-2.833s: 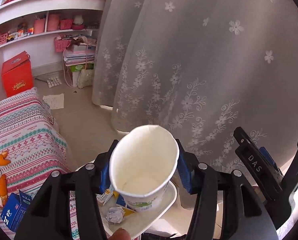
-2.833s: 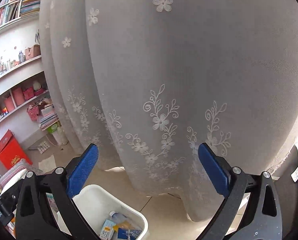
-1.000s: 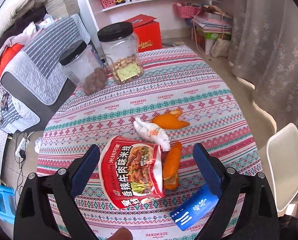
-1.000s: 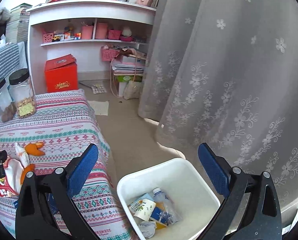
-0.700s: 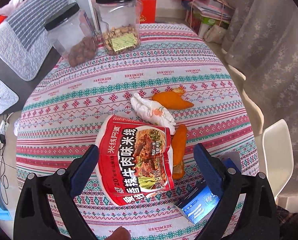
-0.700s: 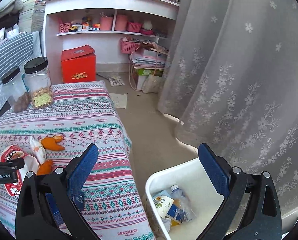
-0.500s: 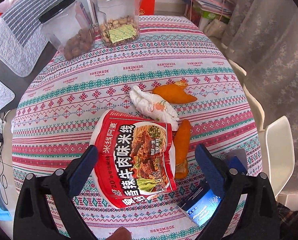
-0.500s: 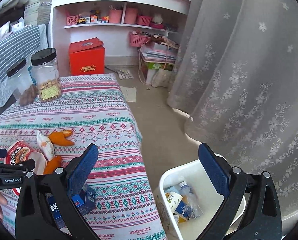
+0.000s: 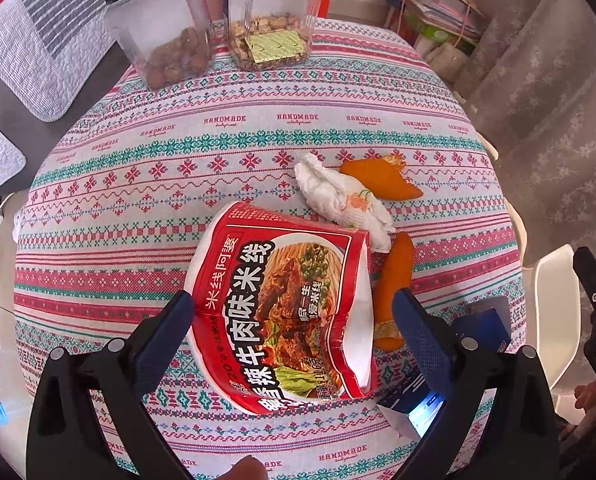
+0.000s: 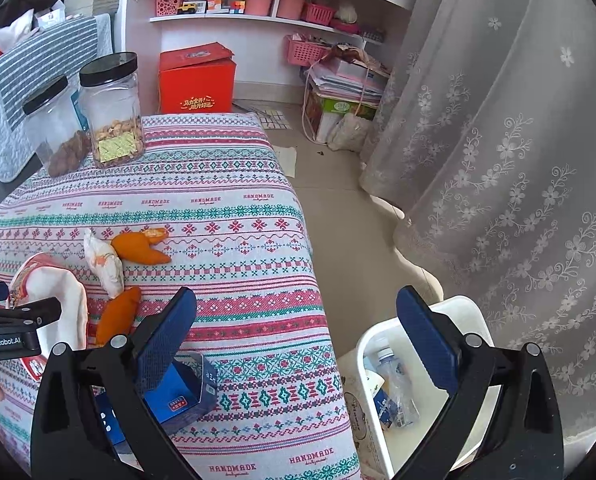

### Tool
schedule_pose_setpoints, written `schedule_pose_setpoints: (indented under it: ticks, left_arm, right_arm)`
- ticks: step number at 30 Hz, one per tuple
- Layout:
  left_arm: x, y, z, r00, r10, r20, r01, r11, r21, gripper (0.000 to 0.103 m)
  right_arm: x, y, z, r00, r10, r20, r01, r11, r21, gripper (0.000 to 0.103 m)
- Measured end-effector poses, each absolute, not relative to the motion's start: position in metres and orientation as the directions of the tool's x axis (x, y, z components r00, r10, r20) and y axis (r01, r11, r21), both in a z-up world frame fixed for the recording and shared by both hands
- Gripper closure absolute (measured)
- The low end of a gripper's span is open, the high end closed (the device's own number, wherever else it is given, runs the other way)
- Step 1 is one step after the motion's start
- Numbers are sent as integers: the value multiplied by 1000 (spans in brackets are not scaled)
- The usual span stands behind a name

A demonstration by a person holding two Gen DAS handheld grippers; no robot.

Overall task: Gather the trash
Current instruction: 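Grasp the red instant-noodle cup by its rim with the left tool, then grasp the white plastic bag with the right tool while the left tool holds the noodle cup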

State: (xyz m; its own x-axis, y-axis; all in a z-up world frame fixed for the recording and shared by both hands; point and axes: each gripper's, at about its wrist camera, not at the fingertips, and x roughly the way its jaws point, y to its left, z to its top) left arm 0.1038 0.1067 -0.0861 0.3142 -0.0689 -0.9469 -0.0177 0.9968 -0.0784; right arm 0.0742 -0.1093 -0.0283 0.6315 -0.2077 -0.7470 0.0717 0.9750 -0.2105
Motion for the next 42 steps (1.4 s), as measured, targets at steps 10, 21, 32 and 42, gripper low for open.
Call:
schedule_pose_setpoints:
  ticks: [10,21,32,42]
  left_arm:
    - [85,142,-67,369,-153,-917,-31,984,-177,55]
    - [76,200,-53,459,-314,-831,-153,894,-422,64]
    - [73,244,-12,600,-343,-723,-159,834,-528,63]
    - [75,265,-5,623,-335,-707,-177,820,-545,63]
  right_arm:
    - [81,-90,-37,617,-193,-763,36,975,-218,7]
    - [91,-66,-43,608,-124,-784,-36,982,-183,7]
    - [141,12,-80,430,85,-899,-397,912,-104,19]
    - [165,41,-119,262,162,-951,-458,888,25,60]
